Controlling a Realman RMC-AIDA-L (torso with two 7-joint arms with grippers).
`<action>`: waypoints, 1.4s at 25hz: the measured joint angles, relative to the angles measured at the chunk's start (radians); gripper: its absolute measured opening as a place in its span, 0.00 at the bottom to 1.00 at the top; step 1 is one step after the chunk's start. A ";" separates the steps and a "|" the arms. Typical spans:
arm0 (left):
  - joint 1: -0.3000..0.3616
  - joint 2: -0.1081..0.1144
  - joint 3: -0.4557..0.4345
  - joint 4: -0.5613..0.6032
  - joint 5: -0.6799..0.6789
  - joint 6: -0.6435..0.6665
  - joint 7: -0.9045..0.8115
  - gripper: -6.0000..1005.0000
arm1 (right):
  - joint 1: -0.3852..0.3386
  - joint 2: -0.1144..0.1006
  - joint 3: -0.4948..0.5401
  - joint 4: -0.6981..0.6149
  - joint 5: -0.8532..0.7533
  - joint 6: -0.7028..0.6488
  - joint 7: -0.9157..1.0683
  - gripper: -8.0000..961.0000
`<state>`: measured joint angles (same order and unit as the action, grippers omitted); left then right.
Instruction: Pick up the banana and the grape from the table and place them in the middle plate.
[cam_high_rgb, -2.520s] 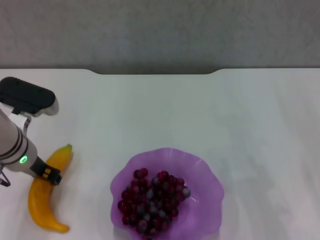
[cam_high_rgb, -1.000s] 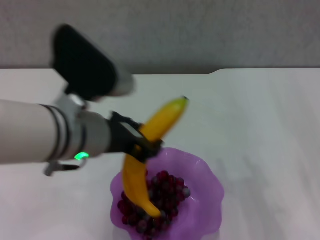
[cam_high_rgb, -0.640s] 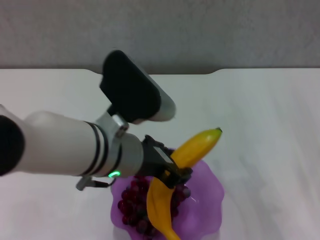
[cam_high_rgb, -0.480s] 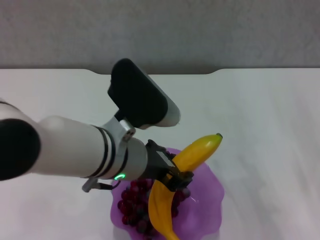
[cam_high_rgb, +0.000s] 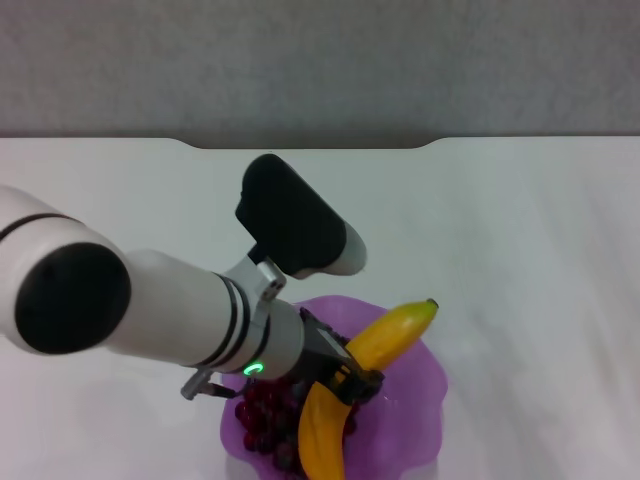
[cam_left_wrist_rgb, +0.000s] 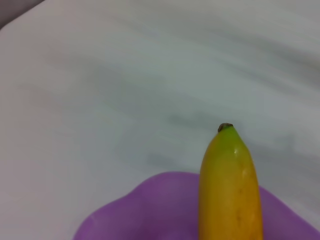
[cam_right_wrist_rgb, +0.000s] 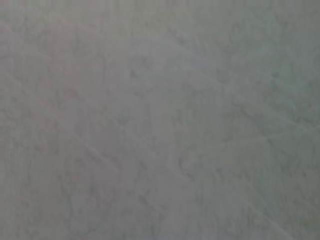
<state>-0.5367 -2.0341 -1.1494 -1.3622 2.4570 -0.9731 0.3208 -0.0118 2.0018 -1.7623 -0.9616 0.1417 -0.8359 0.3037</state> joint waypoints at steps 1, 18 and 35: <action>-0.005 0.000 0.009 0.007 -0.001 0.005 -0.001 0.49 | 0.001 0.000 0.000 0.000 0.000 -0.002 0.000 0.69; -0.034 0.000 0.031 0.045 -0.051 0.031 0.032 0.49 | 0.006 0.000 -0.003 0.000 0.000 -0.003 0.000 0.69; 0.024 0.005 0.008 -0.057 0.049 0.132 0.033 0.78 | 0.007 0.000 -0.011 0.001 -0.001 -0.003 0.000 0.69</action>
<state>-0.5126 -2.0288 -1.1411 -1.4195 2.5062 -0.8407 0.3542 -0.0048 2.0015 -1.7733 -0.9610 0.1410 -0.8390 0.3037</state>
